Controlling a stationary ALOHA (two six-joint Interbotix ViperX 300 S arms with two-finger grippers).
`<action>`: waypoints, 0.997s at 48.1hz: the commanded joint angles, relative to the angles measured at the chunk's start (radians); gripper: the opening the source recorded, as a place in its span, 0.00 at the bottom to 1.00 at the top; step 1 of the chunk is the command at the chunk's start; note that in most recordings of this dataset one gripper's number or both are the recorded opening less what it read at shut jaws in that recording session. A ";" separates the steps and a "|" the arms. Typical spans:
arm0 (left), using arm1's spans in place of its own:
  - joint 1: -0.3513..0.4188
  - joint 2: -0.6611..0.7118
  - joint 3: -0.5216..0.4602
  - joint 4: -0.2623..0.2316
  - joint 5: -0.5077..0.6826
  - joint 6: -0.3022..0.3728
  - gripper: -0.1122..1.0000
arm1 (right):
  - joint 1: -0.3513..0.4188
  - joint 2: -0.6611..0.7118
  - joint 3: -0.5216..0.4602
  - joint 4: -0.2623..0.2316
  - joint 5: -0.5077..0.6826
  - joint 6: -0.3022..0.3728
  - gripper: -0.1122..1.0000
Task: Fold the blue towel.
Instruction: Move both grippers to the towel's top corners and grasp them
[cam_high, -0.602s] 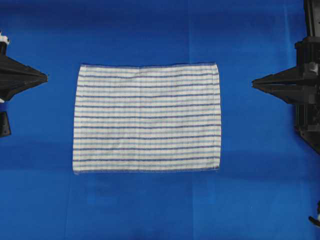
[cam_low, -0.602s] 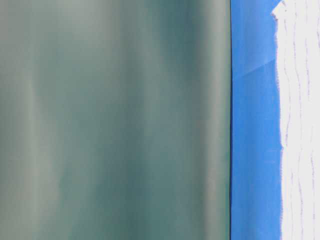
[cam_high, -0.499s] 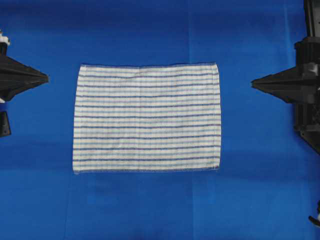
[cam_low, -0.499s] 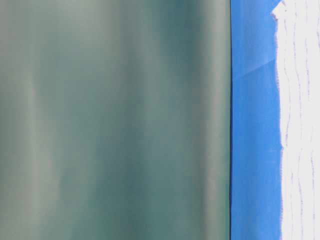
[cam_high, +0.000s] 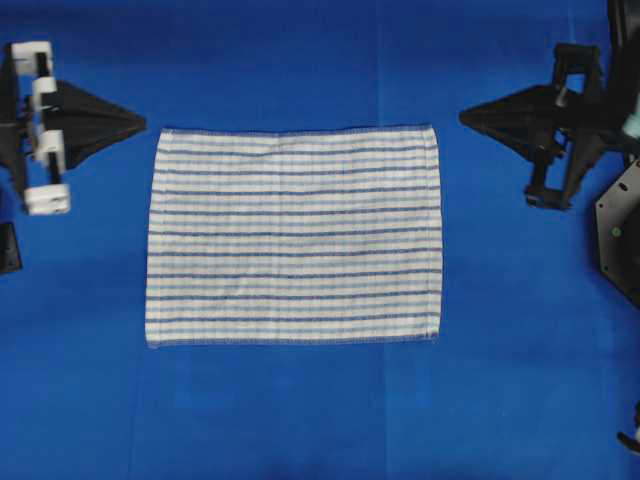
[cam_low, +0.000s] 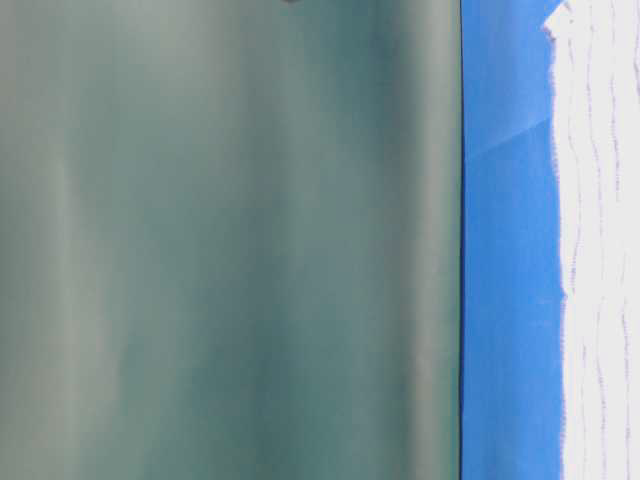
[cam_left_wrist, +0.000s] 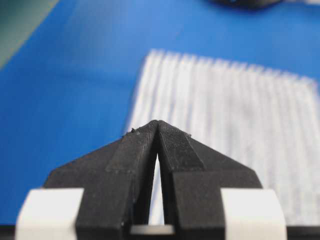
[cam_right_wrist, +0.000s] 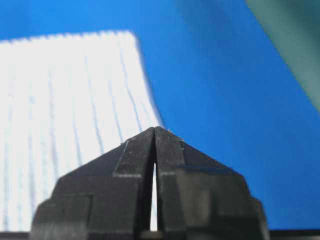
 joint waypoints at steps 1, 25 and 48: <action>0.038 0.060 -0.009 -0.002 -0.008 -0.003 0.10 | -0.038 0.067 -0.025 0.006 0.000 0.003 0.12; 0.126 0.368 0.034 -0.003 -0.137 -0.038 0.83 | -0.137 0.463 -0.029 0.040 -0.170 0.003 0.80; 0.161 0.569 0.031 -0.003 -0.258 -0.037 0.80 | -0.140 0.670 -0.035 0.064 -0.296 0.003 0.78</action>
